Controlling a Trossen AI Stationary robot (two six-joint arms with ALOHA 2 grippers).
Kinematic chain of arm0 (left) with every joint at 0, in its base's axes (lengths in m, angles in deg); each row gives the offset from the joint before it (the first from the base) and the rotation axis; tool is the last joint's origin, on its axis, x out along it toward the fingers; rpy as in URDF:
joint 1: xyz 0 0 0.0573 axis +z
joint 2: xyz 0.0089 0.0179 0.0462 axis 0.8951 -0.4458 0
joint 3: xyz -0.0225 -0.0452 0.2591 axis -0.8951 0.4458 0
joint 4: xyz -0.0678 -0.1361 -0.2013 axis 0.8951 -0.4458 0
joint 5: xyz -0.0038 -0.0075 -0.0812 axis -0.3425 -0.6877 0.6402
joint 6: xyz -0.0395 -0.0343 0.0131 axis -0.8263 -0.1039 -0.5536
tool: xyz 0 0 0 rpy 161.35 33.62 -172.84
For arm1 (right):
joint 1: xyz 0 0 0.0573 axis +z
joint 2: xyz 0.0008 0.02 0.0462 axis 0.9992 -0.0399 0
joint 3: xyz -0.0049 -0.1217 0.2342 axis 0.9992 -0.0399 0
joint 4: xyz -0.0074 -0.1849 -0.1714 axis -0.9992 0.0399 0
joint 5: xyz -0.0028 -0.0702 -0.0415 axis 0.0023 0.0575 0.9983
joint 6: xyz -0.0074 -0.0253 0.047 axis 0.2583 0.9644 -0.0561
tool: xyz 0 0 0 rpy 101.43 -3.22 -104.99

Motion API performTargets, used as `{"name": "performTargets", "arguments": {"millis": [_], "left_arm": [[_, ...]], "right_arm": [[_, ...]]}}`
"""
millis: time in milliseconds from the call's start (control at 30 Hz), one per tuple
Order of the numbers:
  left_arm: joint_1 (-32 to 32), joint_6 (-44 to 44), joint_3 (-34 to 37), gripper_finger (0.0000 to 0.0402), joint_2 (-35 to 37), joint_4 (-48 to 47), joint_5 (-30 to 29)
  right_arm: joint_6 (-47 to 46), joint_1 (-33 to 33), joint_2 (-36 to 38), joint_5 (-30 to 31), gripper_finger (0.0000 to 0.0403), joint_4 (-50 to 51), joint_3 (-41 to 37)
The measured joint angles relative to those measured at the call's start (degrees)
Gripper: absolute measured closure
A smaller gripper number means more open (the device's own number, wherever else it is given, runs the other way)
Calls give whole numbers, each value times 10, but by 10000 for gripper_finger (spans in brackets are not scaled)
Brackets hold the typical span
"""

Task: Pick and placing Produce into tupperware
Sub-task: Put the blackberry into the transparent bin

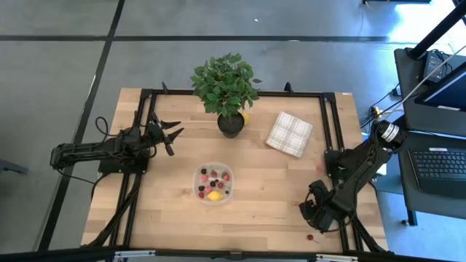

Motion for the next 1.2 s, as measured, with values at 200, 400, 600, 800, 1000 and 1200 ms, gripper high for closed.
{"name": "performTargets", "arguments": {"millis": [200, 400, 600, 800, 1000, 1200], "left_arm": [[0, 0, 0, 276, 0, 0, 0], [0, -1, 0, 276, 0, 0, 0], [0, -1, 0, 276, 0, 0, 0], [0, -1, 0, 276, 0, 0, 0], [0, -1, 0, 276, 0, 0, 0], [0, -1, 0, 276, 0, 0, 0]], "right_arm": [[13, 0, -39, 0, 140, -20, 0], [12, 0, -48, 0, 140, -28, 0], [11, 0, -48, 0, 172, -28, 0], [12, 0, -48, 0, 231, -25, 0], [13, 0, -48, -15, 284, -24, 0], [12, 0, -50, -58, 305, -25, 0]]}}
